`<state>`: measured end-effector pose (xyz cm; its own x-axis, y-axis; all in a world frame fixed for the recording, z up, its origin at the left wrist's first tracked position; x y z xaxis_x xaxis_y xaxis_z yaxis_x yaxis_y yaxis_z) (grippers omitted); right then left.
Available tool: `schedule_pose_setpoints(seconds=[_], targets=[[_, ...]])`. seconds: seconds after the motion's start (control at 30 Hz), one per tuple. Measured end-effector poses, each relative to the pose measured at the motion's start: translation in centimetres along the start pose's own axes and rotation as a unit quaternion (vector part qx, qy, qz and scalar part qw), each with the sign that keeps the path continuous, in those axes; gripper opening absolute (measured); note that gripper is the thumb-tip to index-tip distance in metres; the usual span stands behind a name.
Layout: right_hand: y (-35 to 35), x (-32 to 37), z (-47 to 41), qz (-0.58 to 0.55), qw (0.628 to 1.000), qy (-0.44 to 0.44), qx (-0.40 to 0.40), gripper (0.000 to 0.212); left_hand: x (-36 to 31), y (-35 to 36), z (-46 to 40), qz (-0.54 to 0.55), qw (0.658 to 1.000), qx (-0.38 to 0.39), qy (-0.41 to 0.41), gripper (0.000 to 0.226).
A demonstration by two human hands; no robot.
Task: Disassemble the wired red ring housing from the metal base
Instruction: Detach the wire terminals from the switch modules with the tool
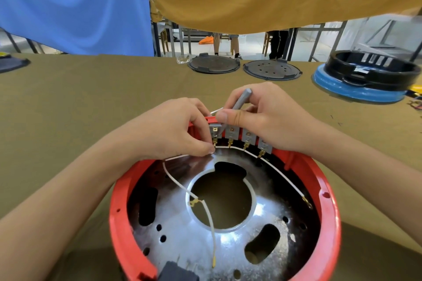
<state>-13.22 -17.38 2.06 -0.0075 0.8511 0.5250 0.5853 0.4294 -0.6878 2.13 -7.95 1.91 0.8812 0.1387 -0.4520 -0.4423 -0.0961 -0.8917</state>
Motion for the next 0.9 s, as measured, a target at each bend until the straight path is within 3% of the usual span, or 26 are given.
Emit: schedule_pose_setpoints(seconds=[0.4, 0.73, 0.9], targets=[[-0.24, -0.14, -0.35, -0.086, 0.994, 0.067, -0.002, 0.029, -0.01, -0.02, -0.07, 0.022, 1.0, 0.001, 0.006, 0.009], [-0.12, 0.27, 0.16, -0.003, 1.0, 0.0, 0.004, 0.021, 0.07, 0.11, -0.13, 0.003, 1.0, 0.004, 0.007, 0.006], [-0.14, -0.05, -0.02, -0.003, 1.0, 0.01, 0.006, 0.022, 0.13, 0.05, -0.13, 0.01, 1.0, 0.021, 0.017, 0.007]])
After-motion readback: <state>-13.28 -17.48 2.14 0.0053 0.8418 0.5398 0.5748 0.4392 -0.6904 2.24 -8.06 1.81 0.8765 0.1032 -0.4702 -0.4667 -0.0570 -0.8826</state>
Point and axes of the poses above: each hand's wrist, its own z-axis away from the middle knuckle, its own y-axis out of the palm, x = y × z, the point moved 2 cm from there along -z, towards the middle knuckle, and after that the axes turned 12 degrees about -y, right-handed, at the moved point
